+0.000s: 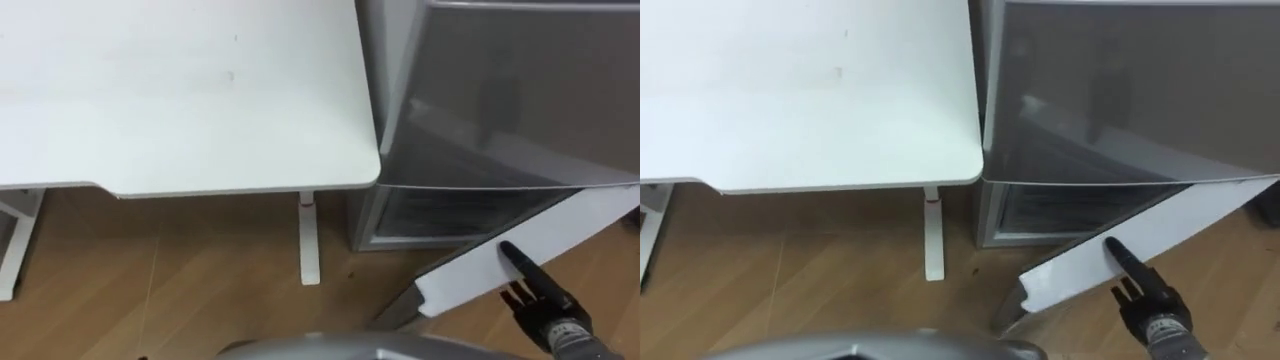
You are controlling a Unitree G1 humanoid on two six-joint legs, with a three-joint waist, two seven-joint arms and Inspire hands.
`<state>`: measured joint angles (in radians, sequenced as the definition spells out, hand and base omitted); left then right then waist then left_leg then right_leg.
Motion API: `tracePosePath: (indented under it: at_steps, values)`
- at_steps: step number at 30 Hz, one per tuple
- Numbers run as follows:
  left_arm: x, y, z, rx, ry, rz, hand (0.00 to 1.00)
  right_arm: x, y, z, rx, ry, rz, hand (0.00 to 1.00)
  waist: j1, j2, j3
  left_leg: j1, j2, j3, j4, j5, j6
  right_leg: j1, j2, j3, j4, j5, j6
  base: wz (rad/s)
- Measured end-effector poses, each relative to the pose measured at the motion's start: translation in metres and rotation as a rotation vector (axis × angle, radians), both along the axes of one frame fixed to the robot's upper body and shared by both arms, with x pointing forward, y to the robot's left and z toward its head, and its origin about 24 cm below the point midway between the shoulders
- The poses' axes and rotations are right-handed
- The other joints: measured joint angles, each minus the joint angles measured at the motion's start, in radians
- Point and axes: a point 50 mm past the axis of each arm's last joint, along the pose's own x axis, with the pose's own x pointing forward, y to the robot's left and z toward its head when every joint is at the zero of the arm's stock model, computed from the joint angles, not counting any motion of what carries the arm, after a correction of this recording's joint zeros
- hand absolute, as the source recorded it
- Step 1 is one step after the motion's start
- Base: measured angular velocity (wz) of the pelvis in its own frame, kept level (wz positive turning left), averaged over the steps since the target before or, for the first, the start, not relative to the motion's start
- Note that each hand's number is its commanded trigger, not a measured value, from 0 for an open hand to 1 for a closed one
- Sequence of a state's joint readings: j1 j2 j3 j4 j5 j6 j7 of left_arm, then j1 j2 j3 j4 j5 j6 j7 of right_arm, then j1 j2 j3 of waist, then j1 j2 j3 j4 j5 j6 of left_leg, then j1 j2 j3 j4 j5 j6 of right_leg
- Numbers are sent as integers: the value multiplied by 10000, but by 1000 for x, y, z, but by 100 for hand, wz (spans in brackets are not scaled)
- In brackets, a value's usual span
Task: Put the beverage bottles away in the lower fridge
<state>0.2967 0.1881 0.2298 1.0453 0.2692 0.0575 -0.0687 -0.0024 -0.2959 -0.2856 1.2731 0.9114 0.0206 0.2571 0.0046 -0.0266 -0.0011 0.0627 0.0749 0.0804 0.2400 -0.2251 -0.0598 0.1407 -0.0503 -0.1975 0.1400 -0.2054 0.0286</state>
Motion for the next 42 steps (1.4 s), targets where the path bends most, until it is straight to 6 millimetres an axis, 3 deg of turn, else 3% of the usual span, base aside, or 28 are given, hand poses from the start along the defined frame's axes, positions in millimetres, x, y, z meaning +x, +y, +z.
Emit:
tracePosePath:
  at_steps: [5, 13, 16, 26, 33, 42]
  values:
    - [-1, -5, -2, -171, -25, 37, 0, 13, 8, 0, -219, 84, 707, 0, 310, -128, 38, -44, -21, -41, 0, 0, 0, 15, 2, -23, -6, 0, 3, 2]
    - [-10, -11, -5, -365, 328, 100, 0, 45, 12, 10, -842, -482, 1894, 0, 333, 47, 139, 0, -40, -78, -23, -1, 0, 134, -17, -104, -8, 3, 7, 2]
    - [-11, -11, -5, -375, 351, 106, 0, 55, 15, 13, -1047, -575, 2352, 0, 337, 69, 131, -11, -69, -211, -22, 0, 0, 179, -37, -261, -19, -14, 16, 12]
    - [-15, -12, -5, -409, 488, 147, 0, 54, 14, 13, -1267, -255, 2299, 0, 313, -24, 116, -84, -204, -406, -6, 21, 36, 198, -154, -466, 37, -51, 72, 6]
    - [-14, -11, -5, -421, 487, 172, 0, 51, 14, 12, -1431, -35, 2540, 0, 257, 57, 64, 16, -220, -473, 16, 22, 37, 426, -156, -560, -24, -57, 81, 3]
    - [-14, -12, -5, -430, 490, 96, 0, 47, 11, 11, -1492, 56, 2480, 0, 193, 50, 73, -11, -281, -557, 137, 23, 41, 507, -194, -680, -45, -84, 125, 5]
